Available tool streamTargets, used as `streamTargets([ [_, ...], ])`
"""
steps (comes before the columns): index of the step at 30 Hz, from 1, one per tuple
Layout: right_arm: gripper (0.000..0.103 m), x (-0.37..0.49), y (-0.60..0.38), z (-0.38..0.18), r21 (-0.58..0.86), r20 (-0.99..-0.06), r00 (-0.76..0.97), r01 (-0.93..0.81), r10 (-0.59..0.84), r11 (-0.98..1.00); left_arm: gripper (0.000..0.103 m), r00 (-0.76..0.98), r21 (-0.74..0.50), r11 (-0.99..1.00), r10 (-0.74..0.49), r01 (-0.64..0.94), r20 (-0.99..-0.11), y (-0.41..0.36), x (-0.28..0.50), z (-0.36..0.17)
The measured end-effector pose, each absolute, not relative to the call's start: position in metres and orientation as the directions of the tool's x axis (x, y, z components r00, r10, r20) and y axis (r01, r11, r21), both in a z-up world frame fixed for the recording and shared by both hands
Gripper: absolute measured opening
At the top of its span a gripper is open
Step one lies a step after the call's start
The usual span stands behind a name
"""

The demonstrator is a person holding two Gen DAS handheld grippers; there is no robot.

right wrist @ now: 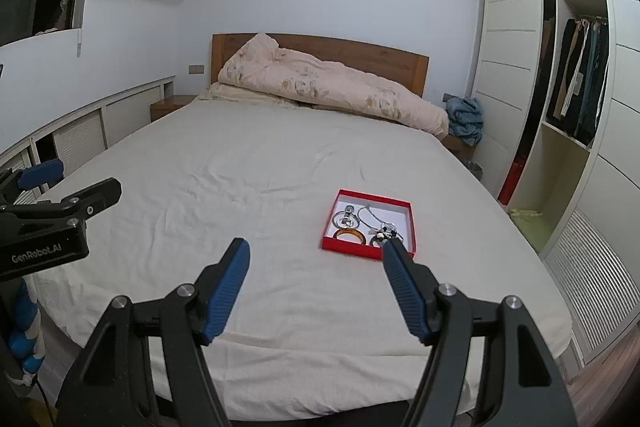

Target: Organize jewelry

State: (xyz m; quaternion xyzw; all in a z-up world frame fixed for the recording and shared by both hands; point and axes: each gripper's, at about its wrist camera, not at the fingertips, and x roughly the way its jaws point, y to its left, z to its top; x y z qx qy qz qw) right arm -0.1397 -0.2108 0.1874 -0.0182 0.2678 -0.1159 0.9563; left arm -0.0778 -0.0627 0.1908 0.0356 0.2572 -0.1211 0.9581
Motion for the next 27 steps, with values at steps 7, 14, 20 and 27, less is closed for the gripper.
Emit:
streamTargets([
  [7, 0.067, -0.134, -0.214, 0.179, -0.089, -0.531, 0.817, 0.209, -0.224, 0.974, 0.101, 0.825, 0.005, 0.966, -0.218, 0.259, -0.521, -0.068, -0.074, 0.184],
  [14, 0.067, -0.127, -0.218, 0.168, -0.073, -0.561, 0.800, 0.207, -0.212, 0.976, 0.101, 0.814, 0.003, 0.965, -0.218, 0.260, -0.539, -0.073, -0.069, 0.176],
  [20, 0.067, -0.119, -0.221, 0.157, -0.067, -0.587, 0.783, 0.206, -0.205, 0.976, 0.101, 0.805, 0.013, 0.967, -0.204, 0.254, -0.558, -0.077, -0.062, 0.170],
  [27, 0.067, -0.111, -0.230, 0.146, -0.044, -0.608, 0.770, 0.211, -0.194, 0.977, 0.101, 0.798, 0.038, 0.973, -0.164, 0.228, -0.580, -0.078, -0.055, 0.163],
])
